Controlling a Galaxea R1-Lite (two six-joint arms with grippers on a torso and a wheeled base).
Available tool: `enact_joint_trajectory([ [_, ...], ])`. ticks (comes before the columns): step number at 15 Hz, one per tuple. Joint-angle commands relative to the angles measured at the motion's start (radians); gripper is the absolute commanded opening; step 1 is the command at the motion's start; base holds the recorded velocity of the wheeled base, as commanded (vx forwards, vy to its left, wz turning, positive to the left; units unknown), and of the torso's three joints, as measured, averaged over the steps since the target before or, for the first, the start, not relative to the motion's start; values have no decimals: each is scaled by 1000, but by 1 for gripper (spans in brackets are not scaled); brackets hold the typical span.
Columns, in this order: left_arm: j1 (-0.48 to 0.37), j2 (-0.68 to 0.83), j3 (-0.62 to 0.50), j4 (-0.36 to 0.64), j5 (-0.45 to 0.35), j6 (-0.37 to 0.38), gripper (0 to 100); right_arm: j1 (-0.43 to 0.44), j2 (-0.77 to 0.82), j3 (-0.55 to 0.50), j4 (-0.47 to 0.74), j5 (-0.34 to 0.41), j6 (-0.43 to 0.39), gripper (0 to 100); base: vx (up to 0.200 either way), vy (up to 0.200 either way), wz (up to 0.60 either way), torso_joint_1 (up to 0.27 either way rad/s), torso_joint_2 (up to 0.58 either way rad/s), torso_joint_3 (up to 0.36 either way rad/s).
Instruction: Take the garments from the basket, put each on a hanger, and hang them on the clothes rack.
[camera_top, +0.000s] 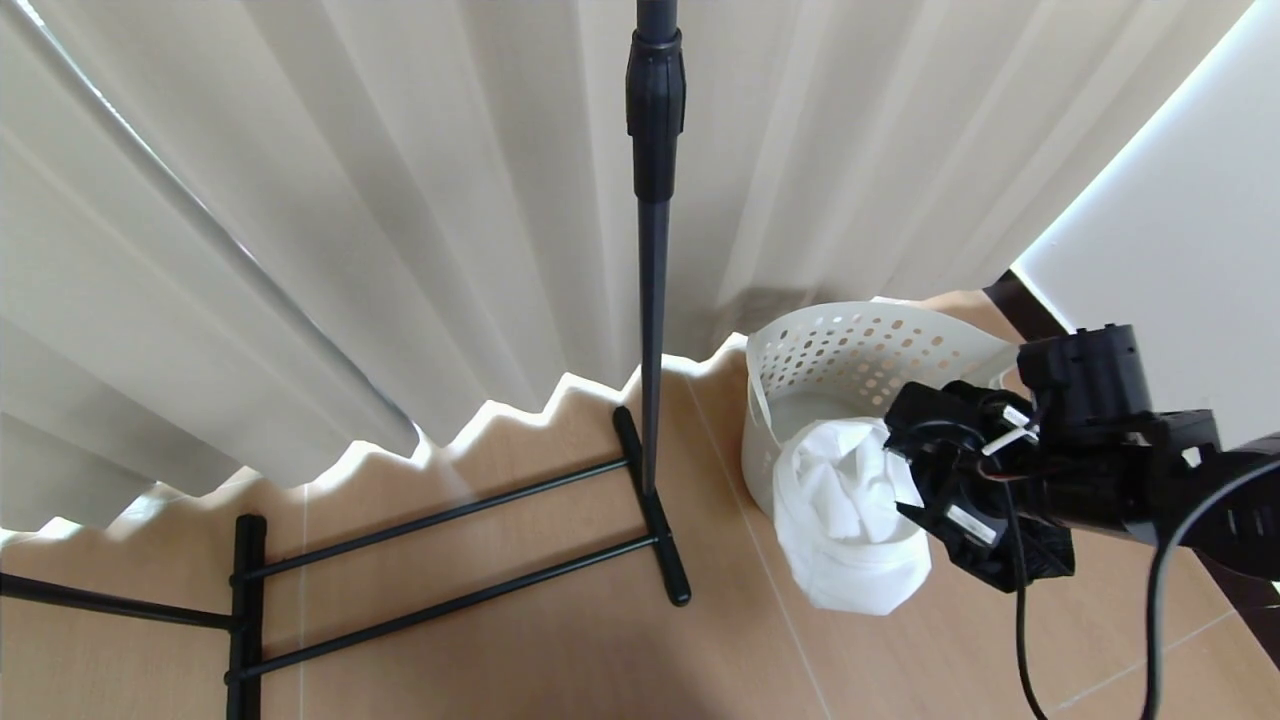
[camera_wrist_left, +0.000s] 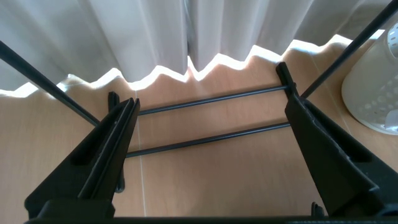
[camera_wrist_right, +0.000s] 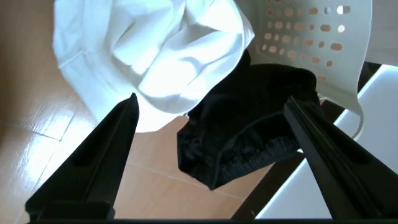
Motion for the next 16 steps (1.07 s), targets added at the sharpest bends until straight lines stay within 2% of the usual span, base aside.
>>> enact_joint_trajectory([
  [1,0,1,0,0,1,0,100,-2,148,-103,0,-21,4,100,0,0,0,0,0,0],
  [6,0,1,0,0,1,0,100,-21,301,-241,-14,-62,6,100,0,0,0,0,0,0],
  [10,0,1,0,0,1,0,100,-21,408,-288,-152,-64,1,100,0,0,0,0,0,0],
  [16,0,1,0,0,1,0,100,-30,494,-397,-161,-71,8,100,0,0,0,0,0,0],
])
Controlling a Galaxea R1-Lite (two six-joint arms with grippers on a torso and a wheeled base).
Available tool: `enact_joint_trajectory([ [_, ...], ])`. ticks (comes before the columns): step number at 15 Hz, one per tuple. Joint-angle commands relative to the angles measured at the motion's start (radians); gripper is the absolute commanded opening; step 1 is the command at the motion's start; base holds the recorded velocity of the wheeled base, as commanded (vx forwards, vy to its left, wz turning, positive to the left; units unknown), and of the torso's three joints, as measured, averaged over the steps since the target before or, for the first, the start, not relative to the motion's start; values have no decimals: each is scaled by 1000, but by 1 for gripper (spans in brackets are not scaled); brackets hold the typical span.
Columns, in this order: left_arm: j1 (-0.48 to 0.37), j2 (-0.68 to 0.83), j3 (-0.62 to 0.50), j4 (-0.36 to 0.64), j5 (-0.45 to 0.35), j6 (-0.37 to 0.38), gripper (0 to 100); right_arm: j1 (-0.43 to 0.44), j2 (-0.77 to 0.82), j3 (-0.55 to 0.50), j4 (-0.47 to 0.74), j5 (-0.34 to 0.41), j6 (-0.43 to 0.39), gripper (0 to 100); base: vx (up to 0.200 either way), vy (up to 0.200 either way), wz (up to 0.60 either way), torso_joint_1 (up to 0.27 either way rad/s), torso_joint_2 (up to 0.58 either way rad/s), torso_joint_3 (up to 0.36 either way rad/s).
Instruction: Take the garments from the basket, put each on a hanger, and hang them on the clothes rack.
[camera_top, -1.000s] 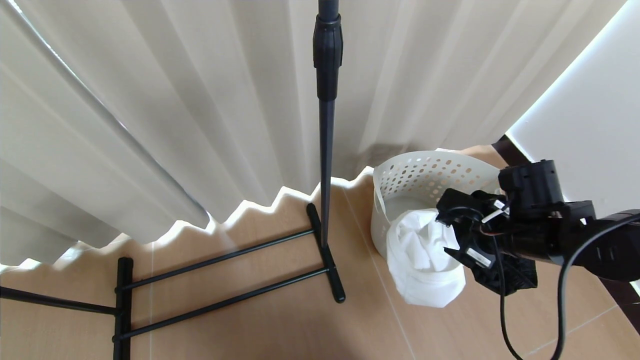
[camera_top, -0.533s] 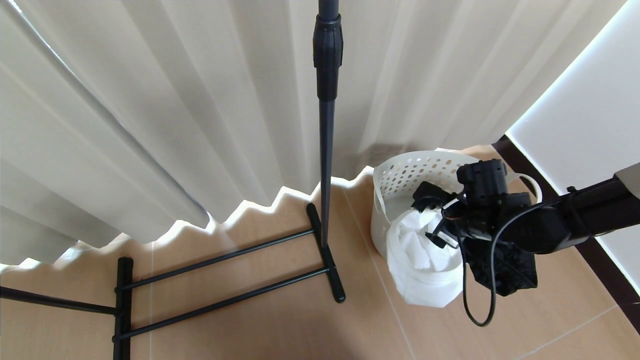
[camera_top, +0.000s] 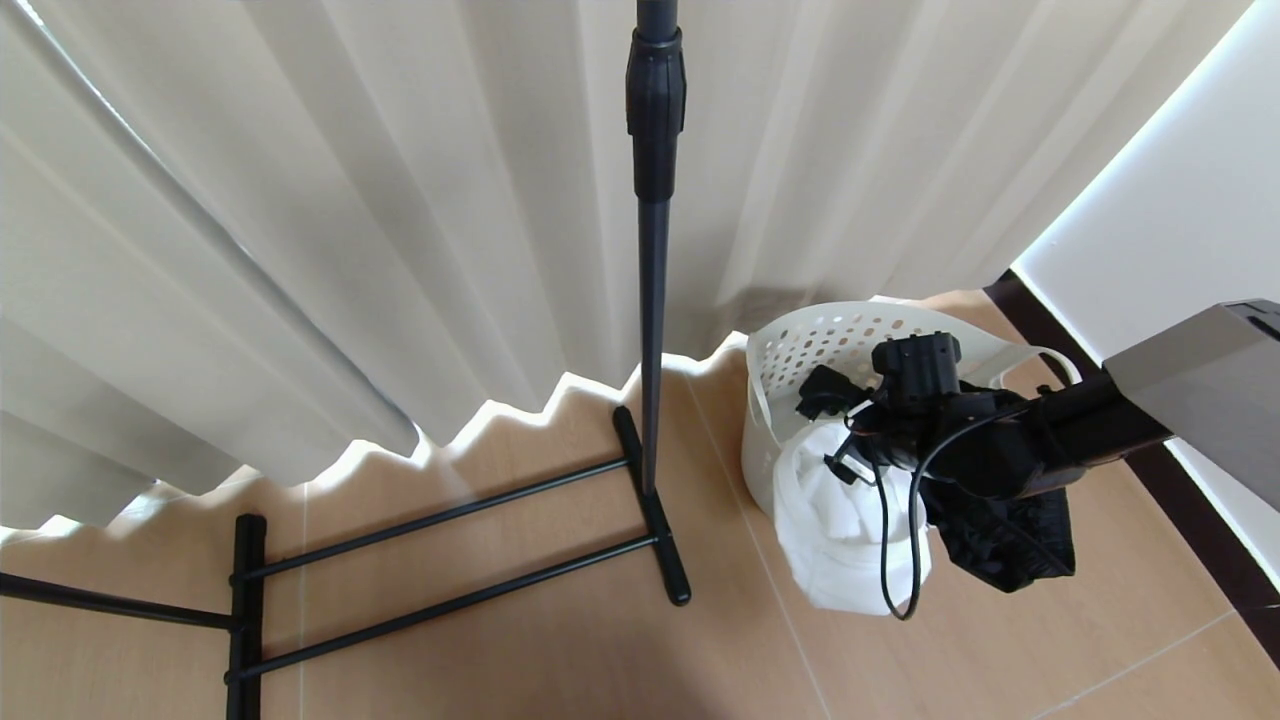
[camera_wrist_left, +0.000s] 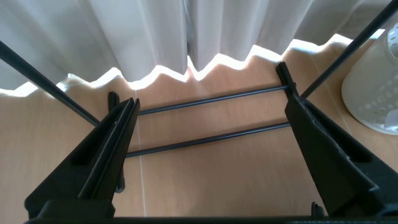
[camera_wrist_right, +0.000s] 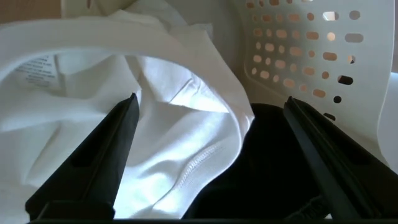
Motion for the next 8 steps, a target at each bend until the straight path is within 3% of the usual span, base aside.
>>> enact_joint_trajectory([
  [1,0,1,0,0,0,0,100,-4,34,-29,-11,-15,3,100,0,0,0,0,0,0],
  [7,0,1,0,0,-1,0,100,-21,91,-60,-80,-24,6,100,0,0,0,0,0,0],
  [8,0,1,0,0,0,0,100,-21,91,-61,-82,-23,20,0,0,0,0,0,0,0],
])
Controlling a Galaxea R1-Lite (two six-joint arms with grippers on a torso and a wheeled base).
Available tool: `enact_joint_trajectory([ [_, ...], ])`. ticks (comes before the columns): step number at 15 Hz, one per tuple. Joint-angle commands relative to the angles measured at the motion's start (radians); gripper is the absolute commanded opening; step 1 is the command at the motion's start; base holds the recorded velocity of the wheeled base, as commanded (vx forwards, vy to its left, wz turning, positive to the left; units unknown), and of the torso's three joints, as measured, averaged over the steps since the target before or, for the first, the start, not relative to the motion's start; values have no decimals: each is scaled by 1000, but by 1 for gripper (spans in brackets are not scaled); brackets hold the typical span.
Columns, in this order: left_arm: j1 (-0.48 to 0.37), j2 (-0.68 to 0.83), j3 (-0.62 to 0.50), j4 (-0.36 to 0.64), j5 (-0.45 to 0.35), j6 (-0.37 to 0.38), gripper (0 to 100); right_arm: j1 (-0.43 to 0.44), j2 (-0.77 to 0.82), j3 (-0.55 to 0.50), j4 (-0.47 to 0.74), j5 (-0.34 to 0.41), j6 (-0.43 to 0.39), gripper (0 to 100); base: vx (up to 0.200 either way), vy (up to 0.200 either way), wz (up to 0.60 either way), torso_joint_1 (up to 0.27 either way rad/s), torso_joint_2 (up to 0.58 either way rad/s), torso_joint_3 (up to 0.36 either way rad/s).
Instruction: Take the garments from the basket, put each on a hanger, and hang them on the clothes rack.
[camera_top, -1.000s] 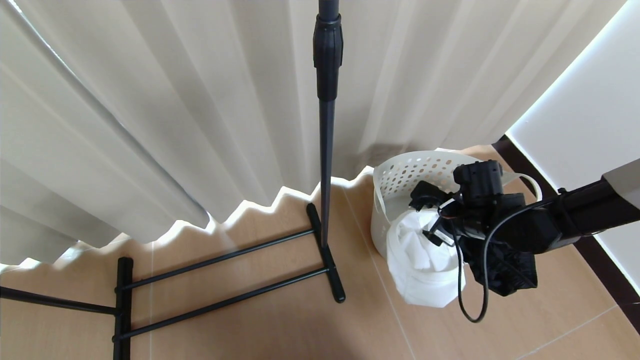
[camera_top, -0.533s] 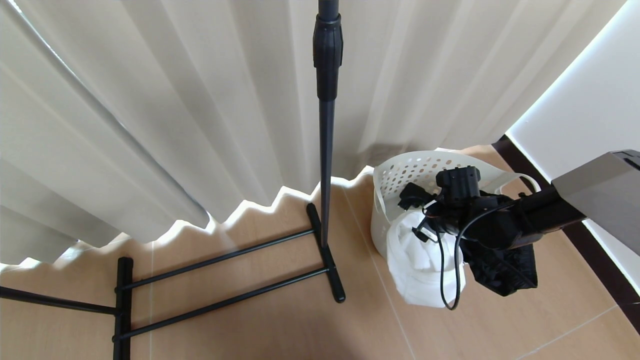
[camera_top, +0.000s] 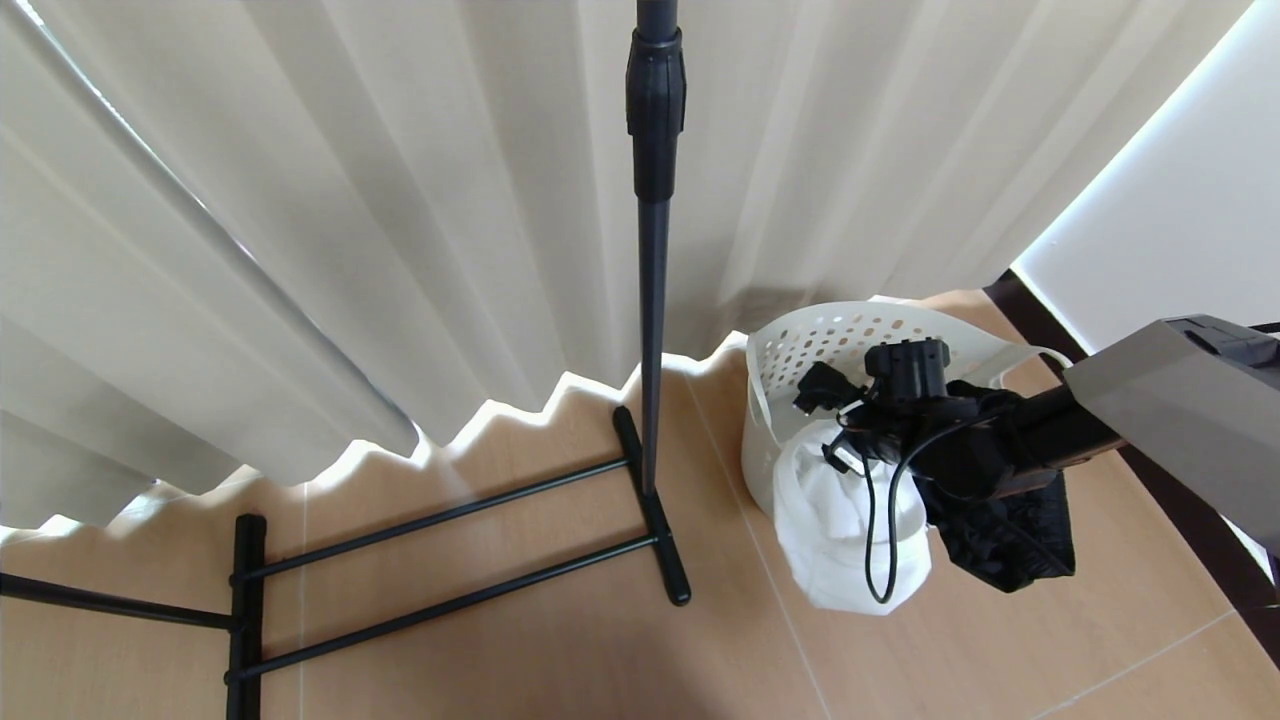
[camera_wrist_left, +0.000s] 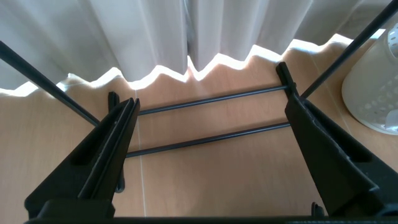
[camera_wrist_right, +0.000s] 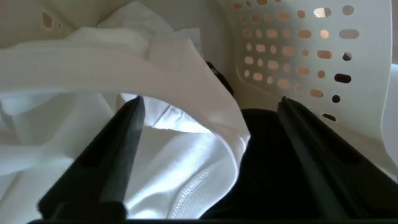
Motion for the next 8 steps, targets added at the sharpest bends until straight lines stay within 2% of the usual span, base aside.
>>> enact_joint_trajectory([
  [1,0,1,0,0,1,0,100,-1,4,1,-10,2,16,0,0,0,0,0,0,0],
  [4,1,1,0,0,-1,0,100,1,-36,57,-79,15,114,0,0,0,0,0,0,0],
  [6,0,1,0,0,1,-2,100,-1,-174,207,-193,42,260,0,0,0,0,0,0,0],
  [8,1,1,0,0,1,0,100,6,-335,354,-303,78,366,0,0,0,0,0,0,0],
])
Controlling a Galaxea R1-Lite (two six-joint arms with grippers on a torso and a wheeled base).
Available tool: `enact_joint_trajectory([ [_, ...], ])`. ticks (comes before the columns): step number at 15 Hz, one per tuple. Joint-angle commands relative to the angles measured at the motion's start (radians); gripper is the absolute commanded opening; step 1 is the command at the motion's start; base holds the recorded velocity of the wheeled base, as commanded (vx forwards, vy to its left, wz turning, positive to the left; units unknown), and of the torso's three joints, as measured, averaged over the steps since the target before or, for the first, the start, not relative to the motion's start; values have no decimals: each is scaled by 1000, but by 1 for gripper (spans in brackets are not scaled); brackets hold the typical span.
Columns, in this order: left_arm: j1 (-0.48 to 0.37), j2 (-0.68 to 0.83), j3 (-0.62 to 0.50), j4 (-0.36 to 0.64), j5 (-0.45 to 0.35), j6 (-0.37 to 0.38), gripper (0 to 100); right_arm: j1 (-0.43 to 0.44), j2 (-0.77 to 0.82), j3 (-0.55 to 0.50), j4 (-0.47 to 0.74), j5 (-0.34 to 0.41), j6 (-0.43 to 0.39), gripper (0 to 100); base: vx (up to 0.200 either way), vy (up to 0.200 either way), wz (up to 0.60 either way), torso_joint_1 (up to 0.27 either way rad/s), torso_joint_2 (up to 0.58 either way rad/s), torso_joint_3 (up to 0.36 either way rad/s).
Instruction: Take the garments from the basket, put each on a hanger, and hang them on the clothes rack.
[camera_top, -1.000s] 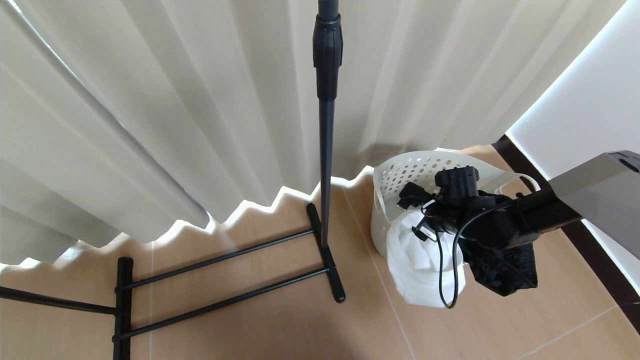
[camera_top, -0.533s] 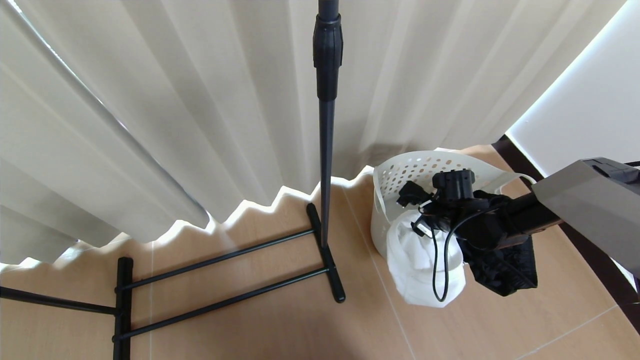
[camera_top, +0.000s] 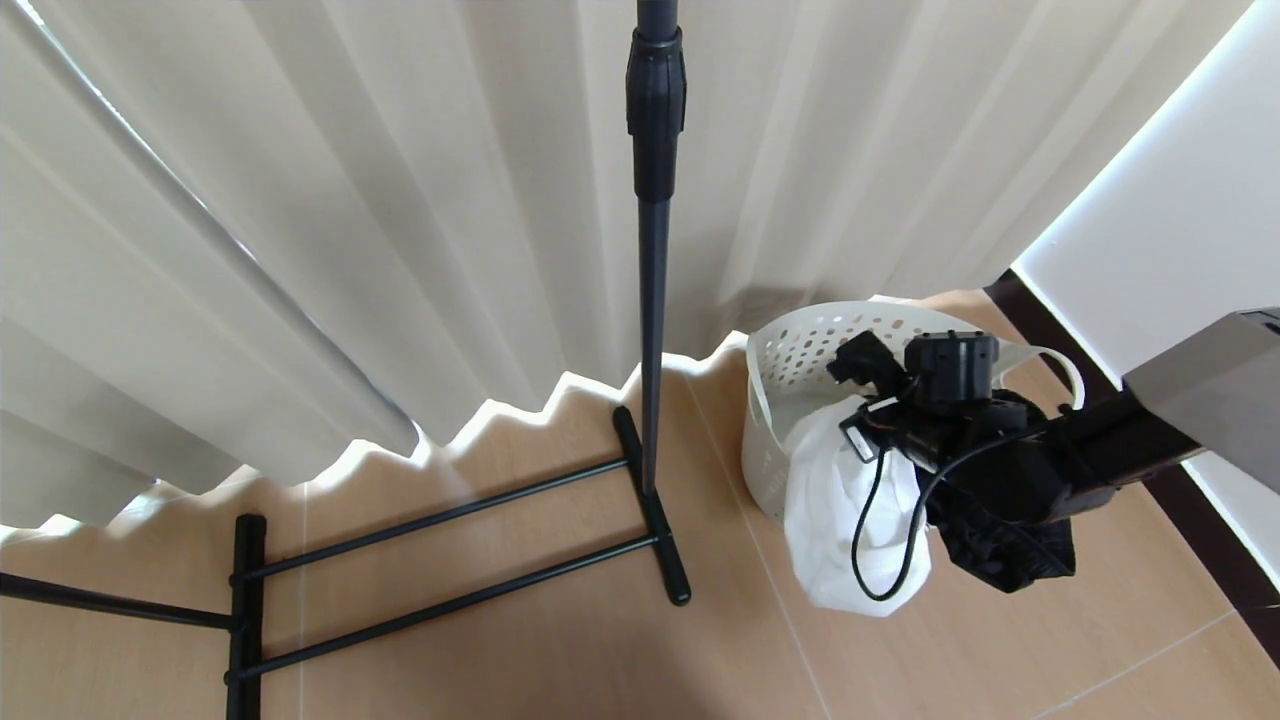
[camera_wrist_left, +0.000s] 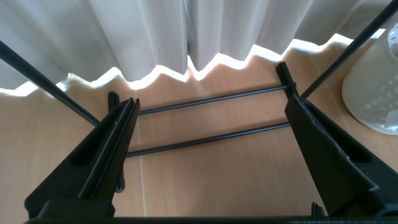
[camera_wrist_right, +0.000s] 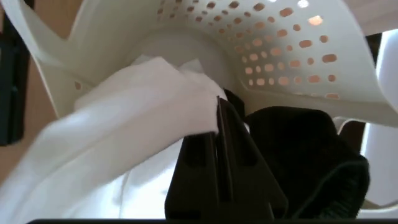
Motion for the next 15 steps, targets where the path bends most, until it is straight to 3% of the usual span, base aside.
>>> enact_joint_trajectory([
  [1,0,1,0,0,1,0,100,10,-301,233,-126,30,119,0,0,0,0,0,0,0],
  [3,0,1,0,0,1,0,100,36,-506,358,-156,53,141,0,0,0,0,0,0,0],
  [4,0,1,0,0,1,0,100,36,-506,358,-156,53,141,0,0,0,0,0,0,0],
  [5,2,1,0,0,1,0,100,112,-715,413,-142,53,169,0,0,0,0,0,0,0],
  [8,2,1,0,0,1,-2,100,171,-931,448,-86,53,181,0,0,0,0,0,0,0],
  [10,0,1,0,0,1,0,100,171,-1007,462,-15,53,185,0,0,0,0,0,0,0],
  [11,2,1,0,0,-1,0,100,174,-1042,480,45,55,234,0,0,0,0,0,0,0],
  [15,2,1,0,0,-2,3,100,211,-1043,471,71,70,257,0,0,0,0,0,0,0],
])
